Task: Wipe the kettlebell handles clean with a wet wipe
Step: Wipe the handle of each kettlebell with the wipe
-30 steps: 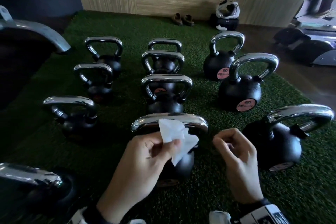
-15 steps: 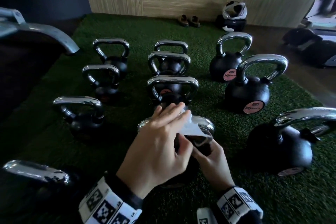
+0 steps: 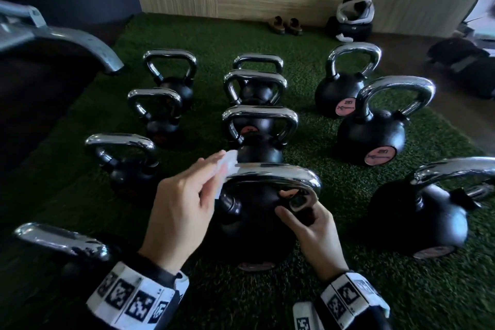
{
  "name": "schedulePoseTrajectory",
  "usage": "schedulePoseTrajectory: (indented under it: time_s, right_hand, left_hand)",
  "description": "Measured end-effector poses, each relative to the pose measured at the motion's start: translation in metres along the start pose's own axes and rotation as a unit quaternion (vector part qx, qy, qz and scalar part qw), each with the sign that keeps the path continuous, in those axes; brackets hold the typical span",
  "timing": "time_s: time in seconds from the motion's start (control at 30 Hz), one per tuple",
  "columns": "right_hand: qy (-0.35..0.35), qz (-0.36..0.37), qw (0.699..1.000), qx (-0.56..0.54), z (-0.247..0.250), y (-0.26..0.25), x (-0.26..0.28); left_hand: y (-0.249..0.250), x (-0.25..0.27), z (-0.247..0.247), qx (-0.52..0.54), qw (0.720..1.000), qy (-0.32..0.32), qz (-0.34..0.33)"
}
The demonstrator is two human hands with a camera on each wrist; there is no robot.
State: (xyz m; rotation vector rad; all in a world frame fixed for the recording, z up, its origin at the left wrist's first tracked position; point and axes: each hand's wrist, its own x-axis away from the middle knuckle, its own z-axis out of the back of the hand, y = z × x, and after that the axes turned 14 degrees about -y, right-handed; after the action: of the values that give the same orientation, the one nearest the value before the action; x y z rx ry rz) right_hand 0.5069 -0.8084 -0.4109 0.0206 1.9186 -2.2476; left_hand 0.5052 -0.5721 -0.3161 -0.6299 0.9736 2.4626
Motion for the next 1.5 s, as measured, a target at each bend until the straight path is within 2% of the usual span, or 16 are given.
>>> schedulePoseTrajectory:
  time_s: [0.1,0.2,0.27,0.5,0.63,0.7,0.77,0.9,1.0,1.07,1.17,1.3,1.4,1.5]
  right_hand:
    - [-0.001,-0.006,1.000,0.002,0.000,0.000,0.000]
    - [-0.006,-0.004,1.000,-0.002,0.001,-0.001,0.000]
    - [-0.004,0.000,1.000,-0.001,0.001,0.000,0.000]
    - [-0.001,-0.002,1.000,0.007,0.000,0.000,0.001]
    - [-0.006,-0.012,1.000,0.015,0.003,-0.001,0.002]
    - [-0.004,-0.011,1.000,0.014,0.002,-0.003,0.002]
    - [-0.001,-0.013,1.000,0.015,0.001,-0.004,0.002]
    - [0.015,-0.016,0.999,0.025,0.001,-0.004,0.004]
    - [0.045,-0.030,0.997,0.053,-0.001,-0.003,0.016]
    - [0.071,-0.028,0.992,0.097,-0.005,-0.003,0.030]
    - [0.111,0.028,0.972,0.204,-0.016,-0.006,0.055]
    - [0.100,0.071,0.954,0.272,-0.036,-0.004,0.077]
    - [0.107,0.087,0.953,0.271,-0.029,-0.002,0.063]
    - [0.074,0.111,0.958,0.255,-0.016,-0.006,0.028]
  left_hand:
    - [0.005,0.011,-0.016,0.003,0.999,0.004,-0.039]
    - [-0.017,0.026,-0.024,0.101,0.992,0.055,0.053]
    - [-0.033,0.036,-0.031,0.185,0.971,0.070,0.137]
    - [-0.018,0.045,-0.056,0.311,0.922,0.136,0.185]
    - [-0.033,0.064,-0.075,0.285,0.933,0.105,0.192]
    - [-0.031,0.070,-0.079,0.312,0.923,0.082,0.208]
    - [-0.029,0.074,-0.082,0.328,0.917,0.080,0.213]
    - [-0.028,0.070,-0.086,0.294,0.932,0.098,0.186]
    - [-0.037,0.060,-0.090,0.285,0.935,0.093,0.191]
    - [-0.047,0.049,-0.091,0.261,0.946,0.073,0.180]
    - [-0.060,0.024,-0.095,0.223,0.959,0.027,0.175]
    - [-0.059,-0.011,-0.100,0.208,0.967,-0.046,0.142]
    - [-0.050,-0.025,-0.092,0.169,0.968,-0.113,0.146]
    - [-0.049,-0.024,-0.086,0.141,0.963,-0.176,0.150]
